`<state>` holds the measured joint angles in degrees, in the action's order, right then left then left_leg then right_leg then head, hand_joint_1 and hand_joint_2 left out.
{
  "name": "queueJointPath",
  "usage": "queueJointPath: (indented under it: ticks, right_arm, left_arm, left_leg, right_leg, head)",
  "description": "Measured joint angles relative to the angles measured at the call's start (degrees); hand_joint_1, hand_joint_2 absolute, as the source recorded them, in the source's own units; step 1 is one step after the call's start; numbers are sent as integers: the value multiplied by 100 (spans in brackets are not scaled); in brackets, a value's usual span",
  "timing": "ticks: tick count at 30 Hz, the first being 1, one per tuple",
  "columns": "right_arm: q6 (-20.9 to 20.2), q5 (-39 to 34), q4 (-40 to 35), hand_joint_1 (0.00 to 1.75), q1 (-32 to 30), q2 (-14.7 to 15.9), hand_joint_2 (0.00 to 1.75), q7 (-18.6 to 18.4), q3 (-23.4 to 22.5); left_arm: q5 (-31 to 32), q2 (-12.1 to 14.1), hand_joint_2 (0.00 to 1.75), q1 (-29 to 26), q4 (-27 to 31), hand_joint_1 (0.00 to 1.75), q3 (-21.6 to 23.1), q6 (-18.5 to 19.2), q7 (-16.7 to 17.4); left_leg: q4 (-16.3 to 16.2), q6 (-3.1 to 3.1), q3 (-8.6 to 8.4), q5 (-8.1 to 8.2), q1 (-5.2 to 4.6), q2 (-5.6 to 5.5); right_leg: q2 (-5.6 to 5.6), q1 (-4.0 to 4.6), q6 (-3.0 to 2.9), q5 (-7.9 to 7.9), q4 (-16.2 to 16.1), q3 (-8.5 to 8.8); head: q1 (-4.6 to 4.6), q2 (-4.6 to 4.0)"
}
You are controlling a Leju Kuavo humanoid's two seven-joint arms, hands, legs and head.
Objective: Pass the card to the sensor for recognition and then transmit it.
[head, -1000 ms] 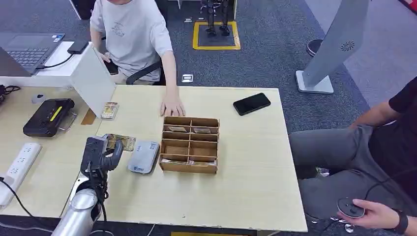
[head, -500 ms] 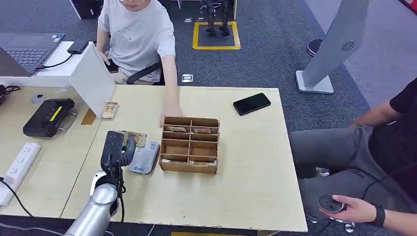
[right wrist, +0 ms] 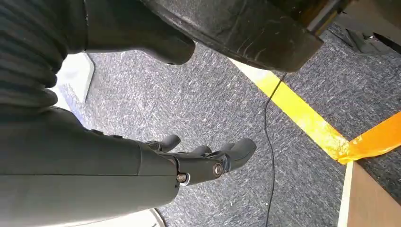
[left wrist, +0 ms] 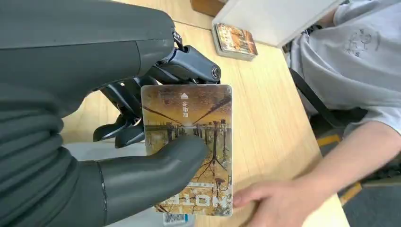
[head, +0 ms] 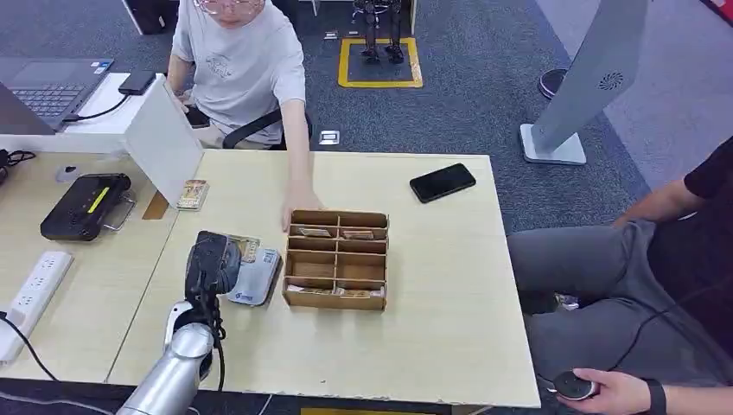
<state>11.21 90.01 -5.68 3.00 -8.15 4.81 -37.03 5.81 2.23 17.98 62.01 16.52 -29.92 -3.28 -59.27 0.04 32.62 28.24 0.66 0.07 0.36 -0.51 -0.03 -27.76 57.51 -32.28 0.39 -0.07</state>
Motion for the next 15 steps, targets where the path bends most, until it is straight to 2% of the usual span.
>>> queueJointPath:
  ticks: [4, 7, 12, 15]
  right_arm:
    - [0, 0, -2, 0, 1, 0, 175, -2, 2]
    - [-15, 0, -2, 0, 1, 0, 175, -4, 7]
    - [-17, 0, -11, 0, -1, 0, 175, -24, 28]
    - [-48, 0, -17, 0, 0, 0, 175, -28, 68]
  left_arm:
    - [61, -33, 175, 73, -372, 175, 0, -219, -136]
    - [484, -33, 175, 77, -629, 175, 0, -539, -131]
    - [816, -31, 175, 66, -973, 175, -4, -658, -90]
    - [1209, -24, 175, 66, -1147, 175, -15, -850, -48]
  left_leg:
    - [0, 0, 0, 0, 0, 0]
    - [0, 0, 0, 0, 0, 0]
    - [1, 0, 1, 0, 1, -1]
    - [2, 0, 2, 0, 1, -2]
  right_leg:
    - [0, 0, 0, 0, 0, 1]
    - [0, 0, 0, 0, 0, 0]
    - [-1, 0, 0, 0, 0, 0]
    - [-2, 0, 0, 0, 0, 3]
  head:
    - [0, 0]
    - [0, 0]
    - [0, 0]
    - [0, 0]
